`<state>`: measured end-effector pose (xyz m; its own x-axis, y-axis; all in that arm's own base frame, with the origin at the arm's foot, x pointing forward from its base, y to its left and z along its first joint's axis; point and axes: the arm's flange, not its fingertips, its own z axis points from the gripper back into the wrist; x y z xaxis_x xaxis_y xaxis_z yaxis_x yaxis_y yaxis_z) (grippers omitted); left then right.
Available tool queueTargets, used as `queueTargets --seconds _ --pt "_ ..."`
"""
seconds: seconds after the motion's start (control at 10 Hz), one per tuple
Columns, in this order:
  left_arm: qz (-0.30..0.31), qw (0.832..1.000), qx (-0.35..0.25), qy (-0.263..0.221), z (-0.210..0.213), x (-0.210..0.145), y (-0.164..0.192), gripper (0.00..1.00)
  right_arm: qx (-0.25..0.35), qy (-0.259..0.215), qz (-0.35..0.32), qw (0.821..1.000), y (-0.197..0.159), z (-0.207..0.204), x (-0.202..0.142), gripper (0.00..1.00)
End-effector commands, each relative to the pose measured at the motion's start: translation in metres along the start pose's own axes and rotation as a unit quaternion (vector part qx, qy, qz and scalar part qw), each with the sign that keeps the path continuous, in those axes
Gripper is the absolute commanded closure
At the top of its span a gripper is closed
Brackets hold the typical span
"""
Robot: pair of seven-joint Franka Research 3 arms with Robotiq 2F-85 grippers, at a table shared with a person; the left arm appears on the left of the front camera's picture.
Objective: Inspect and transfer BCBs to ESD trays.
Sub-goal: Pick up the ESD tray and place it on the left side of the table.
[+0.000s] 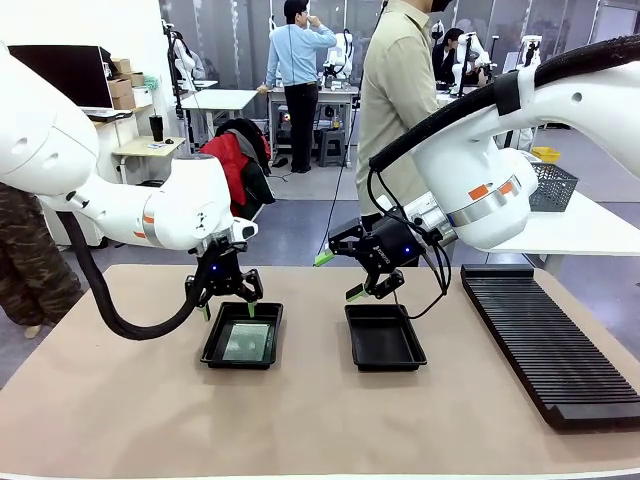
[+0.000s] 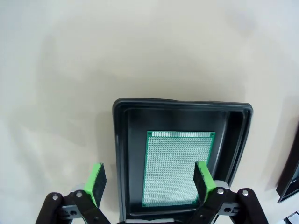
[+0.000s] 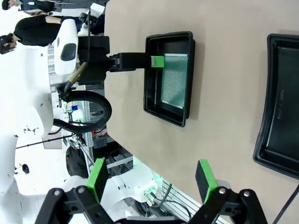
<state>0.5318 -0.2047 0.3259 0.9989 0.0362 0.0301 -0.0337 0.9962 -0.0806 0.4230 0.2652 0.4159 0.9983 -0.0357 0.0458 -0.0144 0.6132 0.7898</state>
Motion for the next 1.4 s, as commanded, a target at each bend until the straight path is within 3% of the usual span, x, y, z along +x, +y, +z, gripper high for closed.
queueTargets --seconds 0.0,0.4,0.8,1.3 --pt "-0.007 1.0 0.014 -0.011 -0.011 -0.003 0.007 0.0 -0.008 -0.003 -0.004 1.0 0.002 0.0 0.001 0.0" --pt "-0.027 0.999 0.018 -0.004 -0.023 -0.009 0.021 0.0 -0.008 -0.003 -0.004 1.0 0.002 0.0 0.001 0.0" --pt "-0.029 0.999 0.013 -0.011 -0.023 -0.015 0.028 0.06 -0.008 -0.003 -0.004 1.0 0.002 0.0 0.001 0.0" --pt "-0.031 0.999 0.011 -0.022 -0.018 -0.022 0.028 0.2 -0.008 -0.003 -0.004 1.0 0.002 0.0 0.001 0.0"
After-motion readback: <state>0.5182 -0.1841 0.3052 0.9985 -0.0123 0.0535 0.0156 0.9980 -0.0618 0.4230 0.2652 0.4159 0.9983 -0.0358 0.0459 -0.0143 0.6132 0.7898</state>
